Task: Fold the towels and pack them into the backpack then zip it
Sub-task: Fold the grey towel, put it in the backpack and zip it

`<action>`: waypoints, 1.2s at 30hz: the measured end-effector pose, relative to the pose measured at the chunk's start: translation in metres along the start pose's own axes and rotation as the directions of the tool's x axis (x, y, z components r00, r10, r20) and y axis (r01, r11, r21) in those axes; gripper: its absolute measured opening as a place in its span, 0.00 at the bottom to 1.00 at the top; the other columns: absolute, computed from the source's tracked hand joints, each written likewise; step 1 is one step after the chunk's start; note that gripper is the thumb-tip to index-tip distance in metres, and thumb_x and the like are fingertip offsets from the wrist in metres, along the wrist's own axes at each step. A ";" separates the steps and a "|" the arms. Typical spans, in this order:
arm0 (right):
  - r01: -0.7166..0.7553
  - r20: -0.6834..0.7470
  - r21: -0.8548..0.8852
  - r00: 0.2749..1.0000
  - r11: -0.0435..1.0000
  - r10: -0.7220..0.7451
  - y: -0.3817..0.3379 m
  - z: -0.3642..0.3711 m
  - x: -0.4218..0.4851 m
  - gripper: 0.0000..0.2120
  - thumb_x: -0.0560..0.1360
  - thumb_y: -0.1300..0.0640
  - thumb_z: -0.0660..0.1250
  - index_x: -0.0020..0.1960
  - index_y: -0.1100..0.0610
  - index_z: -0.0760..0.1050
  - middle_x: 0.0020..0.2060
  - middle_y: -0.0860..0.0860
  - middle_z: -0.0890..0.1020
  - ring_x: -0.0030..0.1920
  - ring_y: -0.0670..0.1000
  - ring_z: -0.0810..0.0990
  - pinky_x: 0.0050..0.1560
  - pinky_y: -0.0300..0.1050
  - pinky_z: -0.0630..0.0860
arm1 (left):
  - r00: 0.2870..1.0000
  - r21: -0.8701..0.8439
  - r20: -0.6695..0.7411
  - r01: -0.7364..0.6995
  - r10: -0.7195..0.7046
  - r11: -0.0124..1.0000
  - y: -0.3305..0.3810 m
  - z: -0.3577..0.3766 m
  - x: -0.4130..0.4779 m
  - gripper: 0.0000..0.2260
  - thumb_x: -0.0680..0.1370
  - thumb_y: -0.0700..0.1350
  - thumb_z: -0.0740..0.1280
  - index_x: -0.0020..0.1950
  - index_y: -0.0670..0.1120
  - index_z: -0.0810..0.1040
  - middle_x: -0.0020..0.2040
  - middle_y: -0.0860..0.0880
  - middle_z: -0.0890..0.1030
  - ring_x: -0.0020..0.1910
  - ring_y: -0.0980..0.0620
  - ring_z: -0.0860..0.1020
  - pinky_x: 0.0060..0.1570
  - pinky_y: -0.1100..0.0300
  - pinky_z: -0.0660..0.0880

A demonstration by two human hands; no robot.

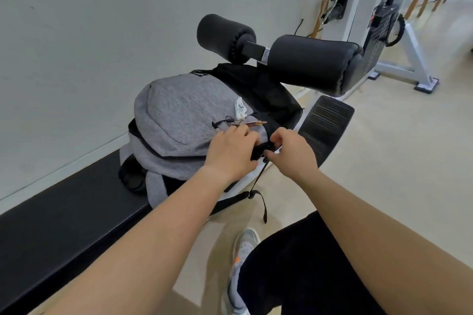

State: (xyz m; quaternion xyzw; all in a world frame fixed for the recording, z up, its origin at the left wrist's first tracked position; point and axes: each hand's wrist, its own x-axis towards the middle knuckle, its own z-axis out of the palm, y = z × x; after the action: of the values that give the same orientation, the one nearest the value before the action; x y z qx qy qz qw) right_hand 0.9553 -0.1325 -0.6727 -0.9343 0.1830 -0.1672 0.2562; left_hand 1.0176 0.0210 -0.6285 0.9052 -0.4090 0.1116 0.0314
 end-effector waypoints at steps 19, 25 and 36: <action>-0.125 0.001 0.372 0.991 0.920 0.134 0.006 0.012 0.006 0.17 0.68 0.63 0.72 0.53 0.54 0.71 0.44 0.49 0.77 0.43 0.50 0.78 0.41 0.36 0.70 | 0.994 -0.086 -0.045 0.097 -0.101 0.992 -0.001 0.023 -0.002 0.17 0.74 0.58 0.68 0.58 0.52 0.72 0.58 0.52 0.74 0.58 0.46 0.74 0.53 0.50 0.73; -0.205 0.078 0.472 0.979 0.858 0.191 0.021 -0.006 0.009 0.15 0.68 0.61 0.77 0.51 0.53 0.76 0.42 0.46 0.83 0.39 0.43 0.82 0.39 0.32 0.74 | 0.995 -0.082 -0.091 -0.053 0.046 0.995 0.017 0.027 0.013 0.16 0.73 0.58 0.71 0.56 0.54 0.74 0.54 0.53 0.76 0.56 0.49 0.75 0.53 0.53 0.70; -0.237 0.097 0.558 0.971 0.795 0.220 0.028 -0.010 0.016 0.16 0.67 0.61 0.77 0.50 0.51 0.75 0.41 0.48 0.84 0.40 0.48 0.84 0.41 0.40 0.79 | 0.955 0.035 -0.296 -0.018 0.027 0.999 0.030 0.054 0.030 0.06 0.71 0.43 0.71 0.44 0.52 0.78 0.43 0.51 0.75 0.43 0.46 0.74 0.40 0.52 0.68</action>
State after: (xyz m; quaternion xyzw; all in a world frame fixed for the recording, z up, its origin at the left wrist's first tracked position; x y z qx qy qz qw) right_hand 0.9581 -0.1665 -0.6760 -0.7894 0.2330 -0.1689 0.5422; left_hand 1.0240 -0.0289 -0.6748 0.8739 -0.4081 0.2527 0.0768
